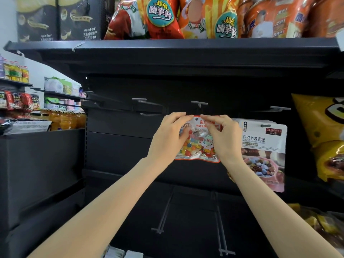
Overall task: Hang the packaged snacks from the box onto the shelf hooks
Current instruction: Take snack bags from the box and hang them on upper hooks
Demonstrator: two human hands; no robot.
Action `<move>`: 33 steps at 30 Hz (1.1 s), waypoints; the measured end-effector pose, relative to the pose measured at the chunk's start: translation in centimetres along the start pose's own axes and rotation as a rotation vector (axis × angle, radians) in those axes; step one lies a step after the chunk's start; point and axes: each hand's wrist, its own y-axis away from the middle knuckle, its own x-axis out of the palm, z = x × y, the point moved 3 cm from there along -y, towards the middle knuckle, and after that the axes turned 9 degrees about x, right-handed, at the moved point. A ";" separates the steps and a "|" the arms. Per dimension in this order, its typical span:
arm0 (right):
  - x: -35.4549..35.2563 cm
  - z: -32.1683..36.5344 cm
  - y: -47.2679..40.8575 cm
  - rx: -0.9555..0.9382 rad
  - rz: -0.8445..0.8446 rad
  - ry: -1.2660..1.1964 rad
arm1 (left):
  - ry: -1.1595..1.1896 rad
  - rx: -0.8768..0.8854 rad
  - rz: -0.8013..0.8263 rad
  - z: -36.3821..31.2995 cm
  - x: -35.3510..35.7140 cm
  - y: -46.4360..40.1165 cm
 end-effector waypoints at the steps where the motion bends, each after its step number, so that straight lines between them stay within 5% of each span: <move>1: 0.0 0.0 0.0 0.001 -0.002 -0.001 | -0.005 0.005 -0.016 0.1 0.1 0.1; 9: 0.8 -0.5 -0.2 0.038 -0.033 -0.038 | -0.037 -0.032 -0.063 0.7 0.7 0.2; 21: 5.5 -4.7 -3.2 0.190 0.075 0.249 | 0.221 -0.251 0.376 3.7 6.9 -2.7; 27: 6.1 -5.1 -3.7 0.401 0.008 0.000 | 0.193 -0.314 0.472 4.5 8.5 -3.6; 33: 6.0 -4.6 -1.6 0.151 0.008 0.374 | 0.125 -0.304 0.314 4.7 6.1 -2.5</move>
